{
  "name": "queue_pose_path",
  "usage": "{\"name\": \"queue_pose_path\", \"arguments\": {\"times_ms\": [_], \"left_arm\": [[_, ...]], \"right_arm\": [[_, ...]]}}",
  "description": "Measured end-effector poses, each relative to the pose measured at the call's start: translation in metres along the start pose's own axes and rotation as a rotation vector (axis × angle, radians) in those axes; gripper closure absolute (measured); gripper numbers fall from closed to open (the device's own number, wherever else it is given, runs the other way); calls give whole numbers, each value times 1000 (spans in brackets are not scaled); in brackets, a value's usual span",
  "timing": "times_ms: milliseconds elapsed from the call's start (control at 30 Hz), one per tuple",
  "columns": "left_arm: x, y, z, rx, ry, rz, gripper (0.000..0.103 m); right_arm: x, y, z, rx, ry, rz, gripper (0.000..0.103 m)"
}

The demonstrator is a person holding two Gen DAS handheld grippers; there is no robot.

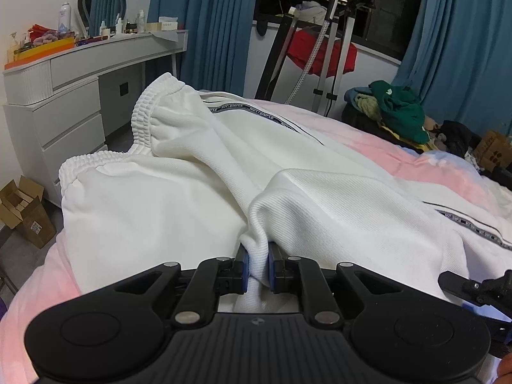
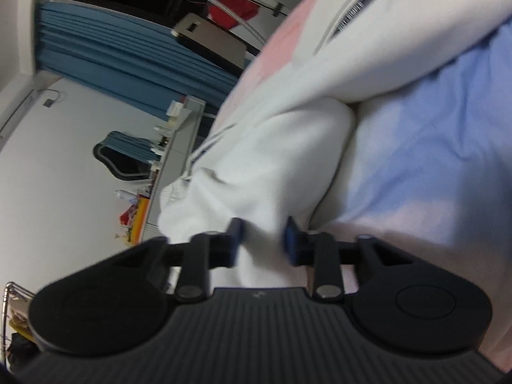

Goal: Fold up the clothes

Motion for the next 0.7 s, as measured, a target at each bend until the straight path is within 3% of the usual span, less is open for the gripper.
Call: {"name": "queue_pose_path", "arguments": {"times_ms": [67,200,367,567,700], "left_arm": [[1,3,1,8,7,6,91],[3,10,4,17,24,34,91],[20,29,8,42,8,144,90],[85,52,25,66,-100,436,87],[127,56,50,31,-145,594,85]], "right_arm": [[-1,2,0,0,-1,1,87],[-9,20,2,44,26,7,90],[-32,66,-5,157,95,-17,91],[-58,164,-33,387,209,-37,90],[-73,210,-42,593,439,170,90]]}}
Point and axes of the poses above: each gripper's, at about its wrist camera, not at the fingertips, and y roughly against the way its jaws point, x to its right, z to its underside, the point moved 8 cm from there along -y, roughly the way its jaws point, and after that the axes turned 7 degrees about z, right-handed, at the moved point
